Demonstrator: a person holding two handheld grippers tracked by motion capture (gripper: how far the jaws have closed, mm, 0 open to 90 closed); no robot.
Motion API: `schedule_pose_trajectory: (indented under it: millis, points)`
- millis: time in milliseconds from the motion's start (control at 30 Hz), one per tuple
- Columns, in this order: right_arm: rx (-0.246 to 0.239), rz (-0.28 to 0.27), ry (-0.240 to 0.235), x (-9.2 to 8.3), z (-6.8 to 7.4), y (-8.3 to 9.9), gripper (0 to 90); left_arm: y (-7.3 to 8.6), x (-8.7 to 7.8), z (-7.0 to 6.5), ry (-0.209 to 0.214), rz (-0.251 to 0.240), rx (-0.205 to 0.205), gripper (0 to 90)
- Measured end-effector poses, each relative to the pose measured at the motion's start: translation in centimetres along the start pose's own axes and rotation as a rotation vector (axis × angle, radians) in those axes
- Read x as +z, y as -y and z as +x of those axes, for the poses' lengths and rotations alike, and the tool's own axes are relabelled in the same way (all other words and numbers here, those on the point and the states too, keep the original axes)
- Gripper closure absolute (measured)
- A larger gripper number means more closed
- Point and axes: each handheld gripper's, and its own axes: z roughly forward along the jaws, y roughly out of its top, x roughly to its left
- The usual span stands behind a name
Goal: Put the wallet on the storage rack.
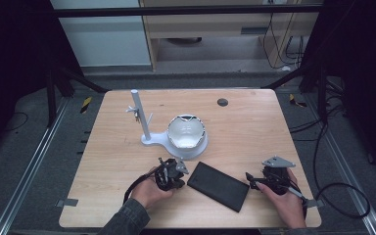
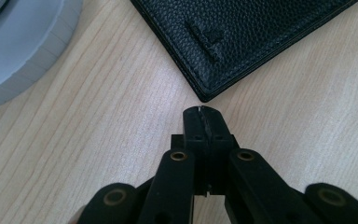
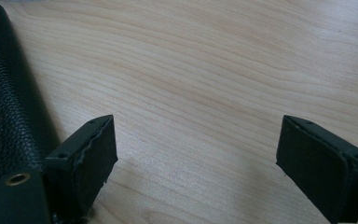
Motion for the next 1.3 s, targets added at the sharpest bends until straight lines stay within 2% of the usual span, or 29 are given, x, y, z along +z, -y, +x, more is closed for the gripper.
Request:
schedule_pose_trajectory:
  millis: [533,767,900,1033,1133,1167,1200,1300]
  points:
    - [-0.002,-0.006,0.001,-0.1,0.0,-0.1,12.3,-0.4,0.4,-0.1,0.007,-0.002,0.008,89.9]
    - [-0.013,-0.034,-0.011,-0.6,0.4,-0.3,12.5,-0.3,0.0,-0.1,0.003,-0.027,0.0,89.8]
    - [-0.029,-0.077,-0.054,-1.4,1.3,-0.8,12.3,-0.3,-0.4,0.0,0.003,-0.055,-0.01,89.3]
    - [-0.048,-0.095,-0.109,-2.0,3.1,-1.3,11.1,-0.3,-0.7,0.0,0.008,-0.08,-0.017,89.1]
    - [-0.084,-0.091,-0.143,-2.3,4.7,-1.7,9.5,-0.4,-0.9,0.0,0.011,-0.099,-0.023,88.4]
    - [-0.119,-0.086,-0.165,-2.3,5.6,-1.9,8.4,-0.4,-1.0,0.1,0.012,-0.102,-0.019,88.3]
    - [-0.119,-0.086,-0.165,-2.3,5.6,-1.9,8.4,-0.5,-1.1,0.1,0.012,-0.104,-0.019,88.3]
    - [-0.166,-0.072,-0.192,-2.4,7.1,-2.0,7.8,-0.8,-1.4,0.3,0.019,-0.121,-0.023,88.2]
